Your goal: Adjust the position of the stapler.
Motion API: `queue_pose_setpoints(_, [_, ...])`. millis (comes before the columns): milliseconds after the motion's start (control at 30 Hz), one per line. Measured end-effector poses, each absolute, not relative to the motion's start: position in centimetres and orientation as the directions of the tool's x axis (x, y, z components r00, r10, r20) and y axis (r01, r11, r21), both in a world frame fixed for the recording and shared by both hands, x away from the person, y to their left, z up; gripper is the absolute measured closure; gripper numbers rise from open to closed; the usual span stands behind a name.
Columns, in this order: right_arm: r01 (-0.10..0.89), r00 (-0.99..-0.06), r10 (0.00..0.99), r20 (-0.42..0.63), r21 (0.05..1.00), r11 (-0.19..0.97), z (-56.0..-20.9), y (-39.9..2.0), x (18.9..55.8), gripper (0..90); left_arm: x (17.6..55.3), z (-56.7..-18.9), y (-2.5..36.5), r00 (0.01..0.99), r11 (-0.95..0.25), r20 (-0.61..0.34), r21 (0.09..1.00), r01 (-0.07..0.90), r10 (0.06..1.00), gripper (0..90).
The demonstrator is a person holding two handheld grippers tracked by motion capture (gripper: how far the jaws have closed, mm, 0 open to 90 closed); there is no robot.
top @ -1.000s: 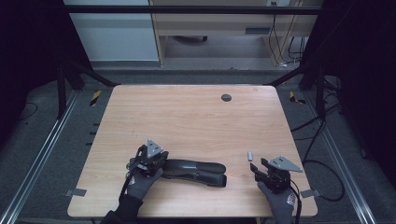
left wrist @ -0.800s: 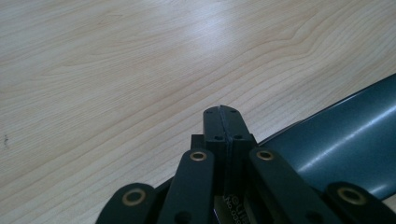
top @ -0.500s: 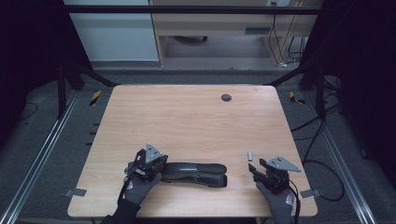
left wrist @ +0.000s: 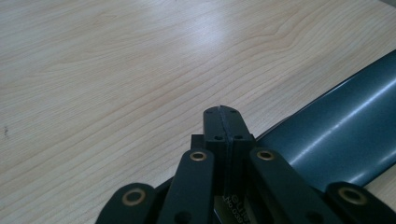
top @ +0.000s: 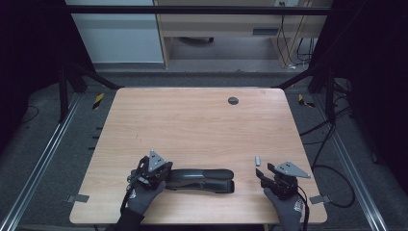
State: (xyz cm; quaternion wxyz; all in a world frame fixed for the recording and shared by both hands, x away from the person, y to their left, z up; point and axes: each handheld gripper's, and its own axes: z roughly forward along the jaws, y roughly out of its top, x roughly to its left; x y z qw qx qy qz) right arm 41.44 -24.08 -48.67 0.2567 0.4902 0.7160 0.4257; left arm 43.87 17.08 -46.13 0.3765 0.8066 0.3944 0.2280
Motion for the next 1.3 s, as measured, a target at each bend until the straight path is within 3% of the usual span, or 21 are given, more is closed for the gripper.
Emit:
queue_pose_setpoints(433, [0.492, -0.402, 0.913, 0.063, 0.857, 0.157, -49.0, -24.1, 41.6, 44.3, 43.6, -46.1, 17.1, 0.59, -0.42, 0.083, 0.781, 0.462, 0.803, 89.7])
queue_pose_setpoints(733, [0.501, -0.393, 0.917, 0.071, 0.853, 0.149, -48.8, -24.3, 41.6, 40.6, 43.5, -45.2, 18.4, 0.552, -0.385, 0.098, 0.815, 0.433, 0.828, 74.3])
queue_pose_setpoints(833, [0.517, -0.416, 0.905, 0.085, 0.841, 0.159, -48.8, -24.4, 41.6, 45.8, 43.4, -44.7, 19.0, 0.541, -0.368, 0.098, 0.83, 0.418, 0.835, 70.9])
queue_pose_setpoints(1133, [0.547, -0.412, 0.907, 0.094, 0.821, 0.164, -48.9, -24.6, 41.8, 41.4, 43.0, -43.3, 20.3, 0.519, -0.322, 0.084, 0.863, 0.389, 0.851, 67.3])
queue_pose_setpoints(1300, [0.538, -0.409, 0.909, 0.082, 0.826, 0.168, -48.9, -24.6, 41.8, 45.1, 42.9, -42.5, 20.3, 0.526, -0.319, 0.084, 0.871, 0.374, 0.846, 62.9])
